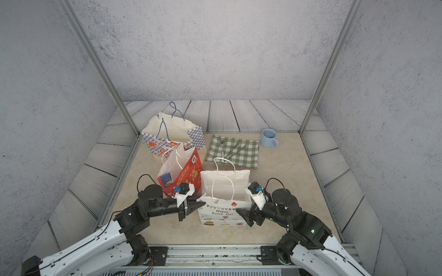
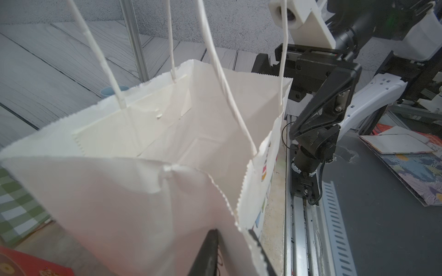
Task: Put away the paper bag
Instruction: Press the paper bag at the center of the board.
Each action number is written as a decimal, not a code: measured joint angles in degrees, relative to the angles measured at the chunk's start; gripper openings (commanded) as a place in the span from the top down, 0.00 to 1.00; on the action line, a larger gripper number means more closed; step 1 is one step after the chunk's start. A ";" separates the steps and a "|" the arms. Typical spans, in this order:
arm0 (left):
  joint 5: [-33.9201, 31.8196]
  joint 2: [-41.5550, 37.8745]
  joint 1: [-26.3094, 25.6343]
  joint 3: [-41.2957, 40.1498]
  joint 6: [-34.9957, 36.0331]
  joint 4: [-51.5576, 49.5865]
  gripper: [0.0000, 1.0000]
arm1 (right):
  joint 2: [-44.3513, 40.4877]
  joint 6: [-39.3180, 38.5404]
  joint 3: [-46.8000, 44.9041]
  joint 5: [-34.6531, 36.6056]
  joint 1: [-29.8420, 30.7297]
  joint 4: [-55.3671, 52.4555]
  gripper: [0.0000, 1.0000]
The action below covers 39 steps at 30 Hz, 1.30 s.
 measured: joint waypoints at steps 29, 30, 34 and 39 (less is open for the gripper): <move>-6.25 -3.37 0.00 -2.60 -2.82 1.40 0.88 | 1.07 11.67 -19.47 -2.51 0.00 24.24 0.20; -6.23 -3.34 0.00 -2.60 -2.82 1.42 0.88 | 1.53 11.41 -19.50 -3.52 0.00 25.00 0.23; -6.16 -2.58 0.00 -2.60 -2.80 2.05 0.88 | 2.86 10.62 -19.50 -5.90 0.00 26.84 0.11; -6.27 -1.75 0.00 -2.58 -2.64 2.19 0.88 | -0.79 10.95 -19.56 -2.89 0.00 25.16 0.01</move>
